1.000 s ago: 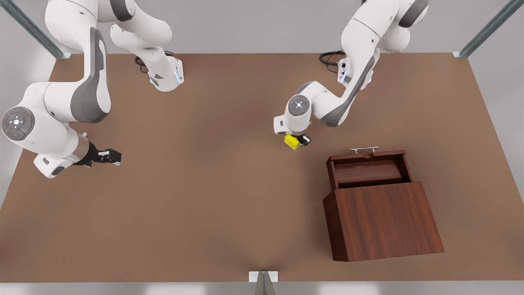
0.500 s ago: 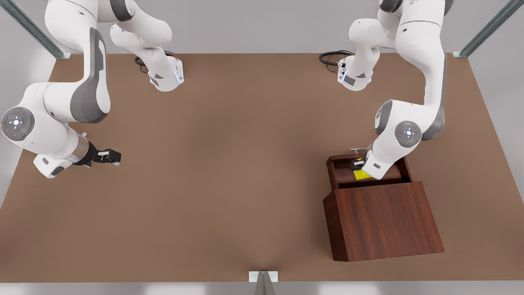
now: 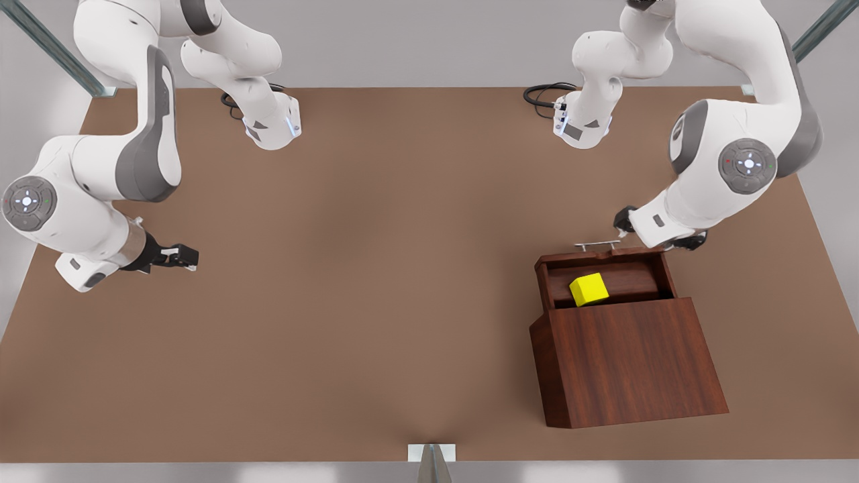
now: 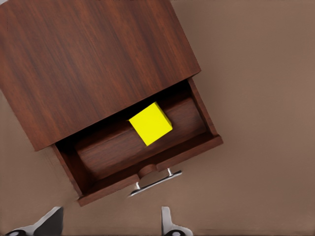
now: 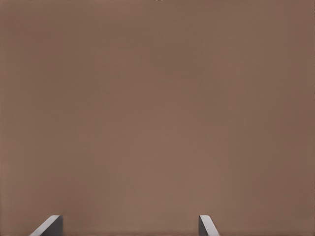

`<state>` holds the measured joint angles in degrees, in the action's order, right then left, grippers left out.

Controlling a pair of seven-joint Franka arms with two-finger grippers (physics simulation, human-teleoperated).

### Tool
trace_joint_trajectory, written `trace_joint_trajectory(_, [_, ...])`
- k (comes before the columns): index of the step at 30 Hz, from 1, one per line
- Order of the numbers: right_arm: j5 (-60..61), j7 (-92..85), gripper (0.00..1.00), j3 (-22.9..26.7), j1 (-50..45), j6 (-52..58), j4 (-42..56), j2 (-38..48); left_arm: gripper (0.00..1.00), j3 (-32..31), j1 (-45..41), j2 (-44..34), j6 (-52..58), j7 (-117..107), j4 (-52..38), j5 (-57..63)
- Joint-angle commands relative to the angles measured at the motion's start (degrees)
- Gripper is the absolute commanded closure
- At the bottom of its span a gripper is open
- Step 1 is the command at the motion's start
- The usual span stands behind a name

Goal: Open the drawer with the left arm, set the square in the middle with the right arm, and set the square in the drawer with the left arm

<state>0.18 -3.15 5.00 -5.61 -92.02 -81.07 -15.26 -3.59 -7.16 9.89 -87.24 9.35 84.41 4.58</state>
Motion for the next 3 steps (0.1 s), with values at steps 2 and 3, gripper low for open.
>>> trace_joint_trajectory(2, [0.0, 0.07, 0.0, -0.08, -0.02, 0.0, -0.06, -0.03, 0.0, -0.01, -0.4, 0.48, 0.05, -0.21, -0.13, 0.96])
trace_joint_trajectory(3, [0.0, 0.07, 0.0, -0.08, 0.07, 0.0, -0.06, 0.06, 0.0, -0.01, -0.4, 0.84, 0.05, -0.21, -0.13, 0.96])
